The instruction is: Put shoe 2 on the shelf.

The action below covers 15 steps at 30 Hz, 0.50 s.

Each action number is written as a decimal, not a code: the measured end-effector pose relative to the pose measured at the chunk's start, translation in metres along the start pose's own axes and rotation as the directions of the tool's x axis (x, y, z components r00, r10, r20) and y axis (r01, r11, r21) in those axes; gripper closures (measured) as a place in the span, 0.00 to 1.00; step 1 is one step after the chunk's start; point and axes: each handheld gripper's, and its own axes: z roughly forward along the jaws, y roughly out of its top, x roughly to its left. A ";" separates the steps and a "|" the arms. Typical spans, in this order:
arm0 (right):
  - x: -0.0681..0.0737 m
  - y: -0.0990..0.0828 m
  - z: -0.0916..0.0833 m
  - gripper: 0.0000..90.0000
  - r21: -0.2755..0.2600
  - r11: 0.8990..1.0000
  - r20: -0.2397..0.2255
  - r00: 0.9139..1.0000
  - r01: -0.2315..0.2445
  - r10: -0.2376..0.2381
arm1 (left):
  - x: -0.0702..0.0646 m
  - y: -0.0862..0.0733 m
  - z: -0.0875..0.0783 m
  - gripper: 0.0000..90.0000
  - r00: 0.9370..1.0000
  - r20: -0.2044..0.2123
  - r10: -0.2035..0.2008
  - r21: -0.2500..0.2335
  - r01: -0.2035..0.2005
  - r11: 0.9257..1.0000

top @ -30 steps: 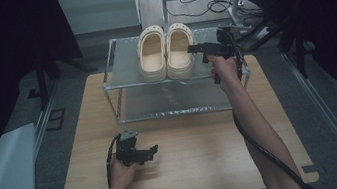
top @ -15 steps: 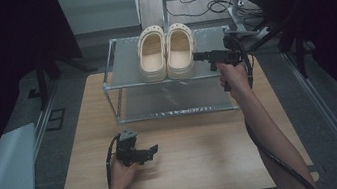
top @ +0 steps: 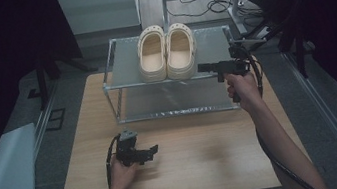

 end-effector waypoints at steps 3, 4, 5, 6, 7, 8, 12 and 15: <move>0.002 -0.006 -0.005 0.03 0.013 1.000 -0.008 1.000 0.009 -0.008 | 0.000 0.000 0.000 0.00 1.000 -0.001 0.001 0.001 -0.001 1.000; 0.002 -0.008 -0.007 0.03 0.013 1.000 -0.012 1.000 0.011 -0.011 | 0.000 0.000 0.000 0.00 1.000 0.000 0.001 0.001 -0.001 1.000; 0.002 -0.011 -0.009 0.03 0.018 1.000 -0.014 1.000 0.015 -0.015 | 0.000 0.000 0.000 0.00 1.000 0.000 0.001 0.001 -0.001 1.000; 0.002 -0.013 -0.011 0.03 0.021 1.000 -0.013 1.000 0.017 -0.017 | 0.000 0.000 0.000 0.00 1.000 0.001 0.000 -0.001 0.000 1.000; 0.001 -0.015 -0.012 0.03 0.024 0.999 -0.013 1.000 0.021 -0.021 | -0.001 0.000 0.000 0.00 1.000 -0.001 0.001 0.000 -0.001 1.000; 0.001 -0.017 -0.014 0.03 0.029 0.999 -0.013 1.000 0.022 -0.021 | -0.001 0.000 0.001 0.00 1.000 -0.001 0.002 0.000 -0.002 1.000; 0.000 -0.025 -0.020 0.03 0.038 0.999 -0.022 0.999 0.030 -0.029 | -0.001 0.000 0.001 0.00 1.000 0.000 0.003 0.001 -0.003 1.000; -0.002 -0.033 -0.024 0.03 0.043 0.999 -0.029 0.999 0.033 -0.031 | -0.001 -0.001 0.001 0.00 1.000 0.000 0.002 0.000 -0.002 1.000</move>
